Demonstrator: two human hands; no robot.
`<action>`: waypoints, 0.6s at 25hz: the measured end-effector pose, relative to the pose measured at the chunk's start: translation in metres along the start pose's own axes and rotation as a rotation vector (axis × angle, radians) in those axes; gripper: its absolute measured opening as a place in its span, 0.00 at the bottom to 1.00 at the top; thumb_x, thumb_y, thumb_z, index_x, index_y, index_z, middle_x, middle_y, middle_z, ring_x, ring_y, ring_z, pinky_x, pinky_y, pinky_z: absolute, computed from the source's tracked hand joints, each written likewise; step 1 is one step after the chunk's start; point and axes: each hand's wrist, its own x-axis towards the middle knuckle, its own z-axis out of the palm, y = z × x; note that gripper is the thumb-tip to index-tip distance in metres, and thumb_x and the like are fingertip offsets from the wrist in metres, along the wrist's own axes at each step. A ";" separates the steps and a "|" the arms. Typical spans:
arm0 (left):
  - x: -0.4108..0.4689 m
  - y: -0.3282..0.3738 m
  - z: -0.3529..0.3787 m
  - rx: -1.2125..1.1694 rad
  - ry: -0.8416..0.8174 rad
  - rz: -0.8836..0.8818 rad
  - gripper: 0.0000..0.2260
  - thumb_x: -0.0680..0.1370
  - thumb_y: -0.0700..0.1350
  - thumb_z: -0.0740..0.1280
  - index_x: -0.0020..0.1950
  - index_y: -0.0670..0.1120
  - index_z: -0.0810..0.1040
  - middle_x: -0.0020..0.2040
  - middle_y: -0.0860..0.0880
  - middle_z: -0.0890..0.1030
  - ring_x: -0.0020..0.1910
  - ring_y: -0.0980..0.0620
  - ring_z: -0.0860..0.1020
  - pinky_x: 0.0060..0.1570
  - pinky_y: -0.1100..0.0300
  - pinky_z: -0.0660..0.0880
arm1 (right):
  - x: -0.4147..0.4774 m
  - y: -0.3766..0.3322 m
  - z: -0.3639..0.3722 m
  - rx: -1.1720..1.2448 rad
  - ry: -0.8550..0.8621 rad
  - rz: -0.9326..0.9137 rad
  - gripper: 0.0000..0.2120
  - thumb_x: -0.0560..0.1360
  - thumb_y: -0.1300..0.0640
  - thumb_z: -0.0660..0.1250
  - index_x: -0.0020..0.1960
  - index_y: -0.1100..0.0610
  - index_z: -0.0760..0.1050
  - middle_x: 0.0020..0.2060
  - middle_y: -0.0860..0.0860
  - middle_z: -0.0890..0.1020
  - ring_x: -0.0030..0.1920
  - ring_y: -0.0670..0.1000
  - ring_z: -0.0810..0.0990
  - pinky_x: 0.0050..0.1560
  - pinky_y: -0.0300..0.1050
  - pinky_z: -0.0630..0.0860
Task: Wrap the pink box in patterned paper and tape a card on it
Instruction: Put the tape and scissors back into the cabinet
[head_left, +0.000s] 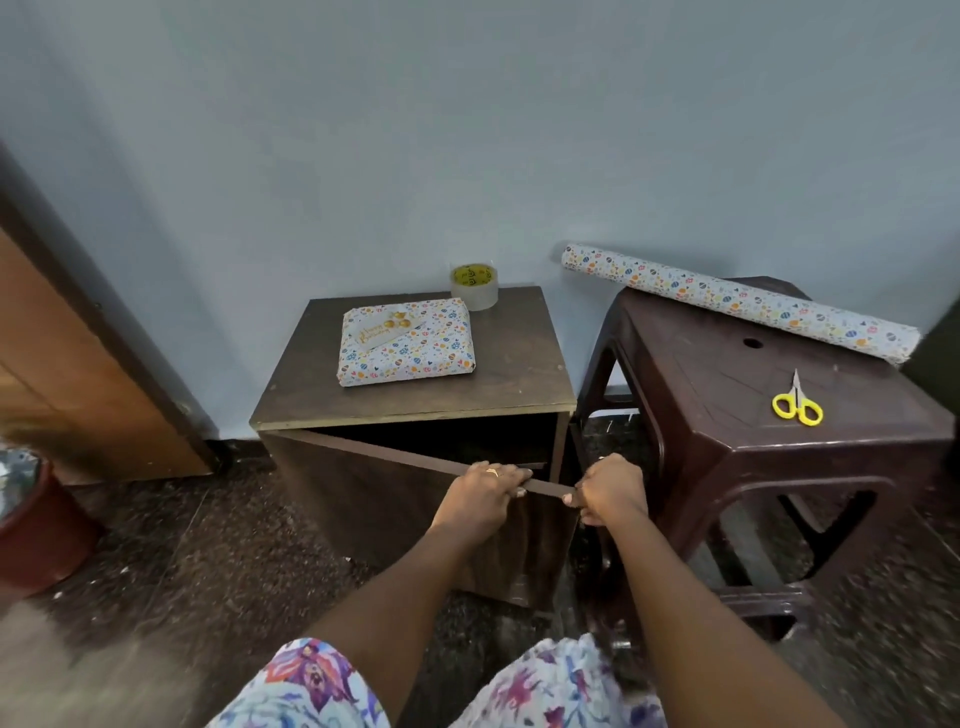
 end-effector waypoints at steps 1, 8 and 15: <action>-0.009 -0.002 0.000 -0.013 0.003 0.005 0.17 0.81 0.48 0.55 0.70 0.53 0.69 0.67 0.54 0.73 0.67 0.54 0.69 0.65 0.59 0.65 | -0.011 0.000 -0.003 -0.057 -0.051 0.013 0.12 0.65 0.66 0.77 0.45 0.65 0.78 0.39 0.60 0.83 0.36 0.55 0.84 0.39 0.50 0.83; -0.067 -0.018 -0.002 0.072 0.014 0.096 0.22 0.77 0.61 0.52 0.47 0.53 0.83 0.42 0.53 0.84 0.44 0.52 0.81 0.38 0.59 0.73 | -0.067 0.000 0.026 -0.614 -0.446 -0.051 0.12 0.65 0.67 0.77 0.40 0.65 0.73 0.47 0.59 0.84 0.47 0.54 0.84 0.51 0.49 0.80; -0.057 -0.019 -0.034 -0.106 -0.496 -0.251 0.14 0.76 0.55 0.64 0.43 0.47 0.83 0.46 0.46 0.82 0.48 0.49 0.79 0.49 0.56 0.74 | -0.101 -0.011 0.068 -0.705 -0.458 -0.120 0.27 0.73 0.55 0.71 0.69 0.62 0.68 0.65 0.56 0.74 0.66 0.54 0.72 0.55 0.33 0.74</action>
